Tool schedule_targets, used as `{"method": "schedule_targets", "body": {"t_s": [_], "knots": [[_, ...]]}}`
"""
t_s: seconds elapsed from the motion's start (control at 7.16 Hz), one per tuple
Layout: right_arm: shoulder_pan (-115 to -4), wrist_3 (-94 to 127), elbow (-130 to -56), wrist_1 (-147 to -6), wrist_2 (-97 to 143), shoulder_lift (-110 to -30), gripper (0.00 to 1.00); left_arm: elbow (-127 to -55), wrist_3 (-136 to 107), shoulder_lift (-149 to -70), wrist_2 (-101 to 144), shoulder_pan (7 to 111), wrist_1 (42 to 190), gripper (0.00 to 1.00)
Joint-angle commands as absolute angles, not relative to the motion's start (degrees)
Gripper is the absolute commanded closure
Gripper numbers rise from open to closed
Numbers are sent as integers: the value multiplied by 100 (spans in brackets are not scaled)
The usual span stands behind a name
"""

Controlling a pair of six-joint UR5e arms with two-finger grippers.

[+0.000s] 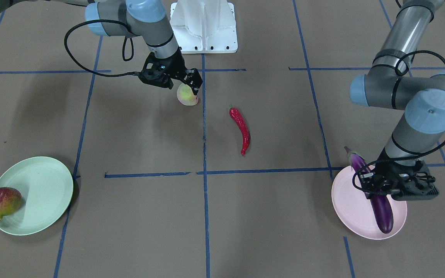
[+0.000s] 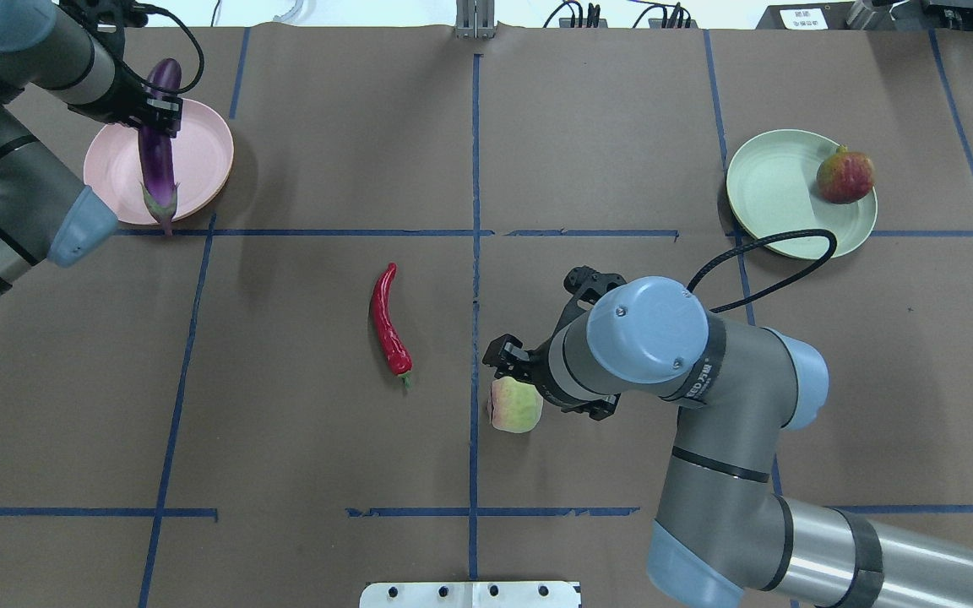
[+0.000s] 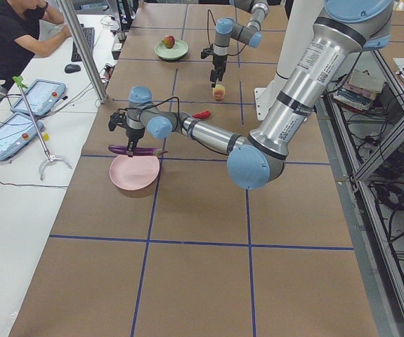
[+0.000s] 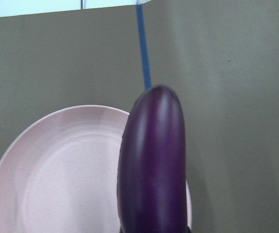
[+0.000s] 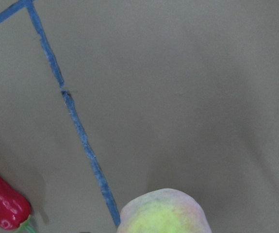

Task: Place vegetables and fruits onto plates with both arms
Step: 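Grasp apple with right gripper while left lowers eggplant onto pink plate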

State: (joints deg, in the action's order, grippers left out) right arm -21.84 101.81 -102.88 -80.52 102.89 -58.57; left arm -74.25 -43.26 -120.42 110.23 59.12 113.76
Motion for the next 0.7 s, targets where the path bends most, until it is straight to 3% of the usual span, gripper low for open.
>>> {"method": "schedule_targets", "body": {"t_s": [0.0,0.14,0.28,0.42,0.56], "knots": [[-2048,10169,-10028,-8068,10231,-5757,0,-6648,-4307,-12242,10872,5941,11933,100],[-2013,10169,-9950,-8068,10135,-5739,0,-6497,-4307,-12356,10872,5959,11953,98],[-1995,10178,-9880,-8034,9890,-5713,46,-6208,-4307,-12540,10872,5959,11936,78],[-2013,10152,-9949,-8007,9923,-5739,99,-5970,-4263,-12733,10872,5959,11962,1],[-2143,10143,-10184,-8085,9966,-5757,100,-5976,-4219,-12788,10907,5959,11953,0]]}}
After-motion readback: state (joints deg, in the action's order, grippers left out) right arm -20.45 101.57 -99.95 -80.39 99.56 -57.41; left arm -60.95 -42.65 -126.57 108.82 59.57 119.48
